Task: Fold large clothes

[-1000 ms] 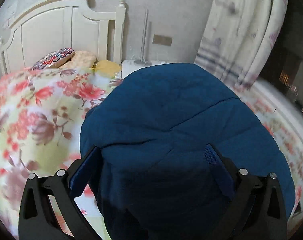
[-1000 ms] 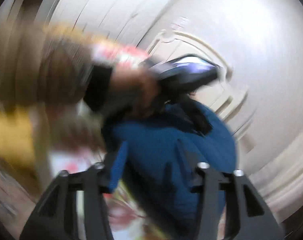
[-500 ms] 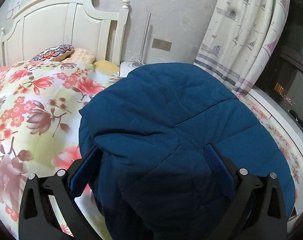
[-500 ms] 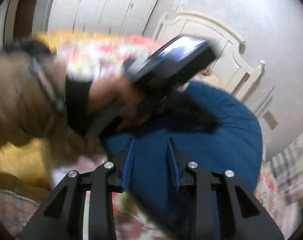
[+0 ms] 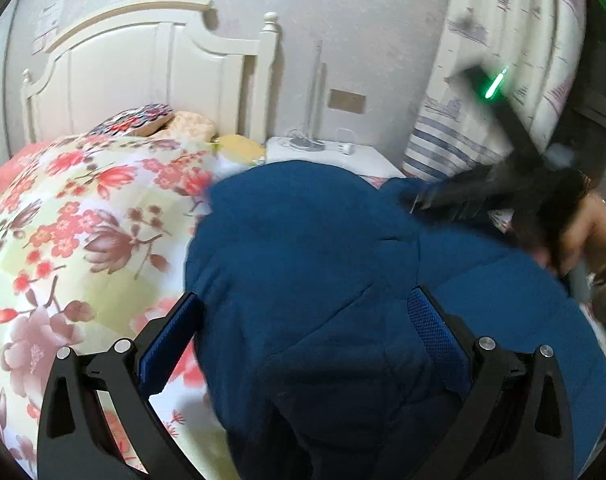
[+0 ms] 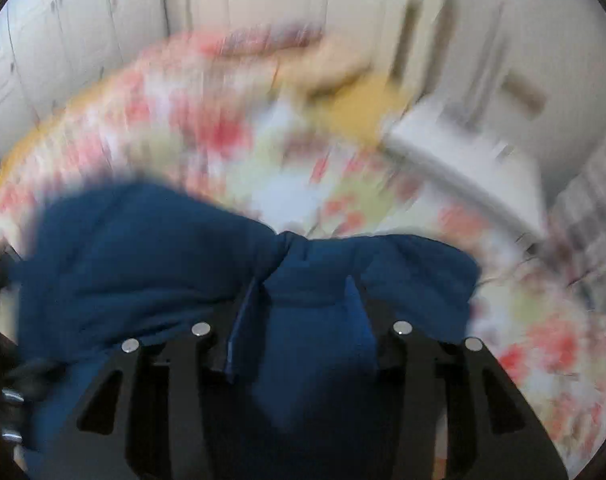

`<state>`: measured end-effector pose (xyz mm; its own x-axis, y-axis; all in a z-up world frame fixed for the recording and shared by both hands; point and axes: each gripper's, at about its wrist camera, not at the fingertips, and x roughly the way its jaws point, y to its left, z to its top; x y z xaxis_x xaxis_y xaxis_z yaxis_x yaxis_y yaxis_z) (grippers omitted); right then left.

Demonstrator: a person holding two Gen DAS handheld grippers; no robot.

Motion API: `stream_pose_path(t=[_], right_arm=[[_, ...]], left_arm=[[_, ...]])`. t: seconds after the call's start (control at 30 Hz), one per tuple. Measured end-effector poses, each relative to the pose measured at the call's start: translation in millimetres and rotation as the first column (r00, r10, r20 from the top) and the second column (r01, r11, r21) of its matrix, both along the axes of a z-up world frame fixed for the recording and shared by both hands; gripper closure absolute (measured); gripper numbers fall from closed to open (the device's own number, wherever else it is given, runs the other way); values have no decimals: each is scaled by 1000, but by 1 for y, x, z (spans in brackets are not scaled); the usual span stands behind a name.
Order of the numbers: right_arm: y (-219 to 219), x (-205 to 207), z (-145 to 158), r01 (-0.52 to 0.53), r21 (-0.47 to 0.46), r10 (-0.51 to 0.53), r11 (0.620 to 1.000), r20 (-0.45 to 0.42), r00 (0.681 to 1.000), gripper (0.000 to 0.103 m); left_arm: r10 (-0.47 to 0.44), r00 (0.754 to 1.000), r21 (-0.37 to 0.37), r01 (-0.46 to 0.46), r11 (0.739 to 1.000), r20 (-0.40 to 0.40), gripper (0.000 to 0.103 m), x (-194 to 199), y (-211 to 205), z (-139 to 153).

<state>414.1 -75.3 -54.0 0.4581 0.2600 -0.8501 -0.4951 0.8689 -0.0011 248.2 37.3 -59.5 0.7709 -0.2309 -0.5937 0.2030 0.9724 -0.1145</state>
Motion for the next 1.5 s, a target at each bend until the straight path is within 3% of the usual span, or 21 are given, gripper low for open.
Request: stream_pose_path(t=[0.13,0.23,0.33,0.43,0.5,0.6,0.63,0.67,0.7,0.73,0.8,0.9,1.0,1.13,1.2,1.33,1.4,1.43,1.5], right_arm=[[17,-1,3,-50,-101,51,994,4,999,59],[-2,21,19,-42,1,42,999,10,999,61],[-48,41,29,159,125,-167,979,57,984,60],[-51,54,-10,126,152,-117,980,-67,991,62],[-51,54,-18,117,198,-105,973,-72,992,61],[-30,55,0,94,31,-93,995,-50,994,61],[-17,50,16,92,-55,-91,994,5,996,62],[-6,41,32,71,-58,-67,996,57,996,63],[3,32,45,26,-3,-25,1000,80,996,63],[15,21,58,-51,83,44,995,80,996,63],[47,1,68,-211,128,202,969,80,976,63],[102,-16,52,-399,21,398,917,49,916,67],[142,-1,5,-449,-84,437,890,-127,890,68],[160,16,-12,-495,-106,460,862,-247,853,68],[160,17,-14,-485,-100,453,869,-236,860,68],[141,14,-13,-433,6,429,901,-146,891,68],[129,12,-5,-418,44,420,907,-113,900,67],[119,10,7,-391,62,395,919,-82,915,66],[97,-1,37,-336,94,336,937,13,942,39]], left_arm=[[-7,1000,-36,6,999,-28,4,4,5,-3],[-10,1000,-28,9,1000,-22,4,4,3,-2],[-10,1000,-33,9,999,-19,4,4,3,-2],[-5,1000,-33,4,999,-18,4,4,4,-3],[-3,1000,-41,2,999,-21,4,3,5,-4],[3,1000,-38,-3,999,-11,4,0,4,-2],[17,1000,-25,-17,1000,1,4,-2,3,0],[29,1000,-15,-29,999,10,4,-4,3,1],[49,999,-3,-49,999,24,4,-7,2,2],[73,997,7,-73,997,36,4,-9,3,4],[112,992,18,-113,993,50,4,-12,4,5],[115,992,17,-116,993,50,4,-12,5,5],[148,987,44,-151,988,61,4,-14,4,7],[187,982,34,-188,982,28,4,-10,12,3],[185,983,24,-186,982,11,4,-7,13,2],[176,984,22,-176,984,4,4,-5,13,1],[159,987,48,-159,986,6,4,-5,7,2],[150,989,97,-151,984,10,4,-5,1,5],[141,990,183,-138,973,-3,4,-5,-7,17]])
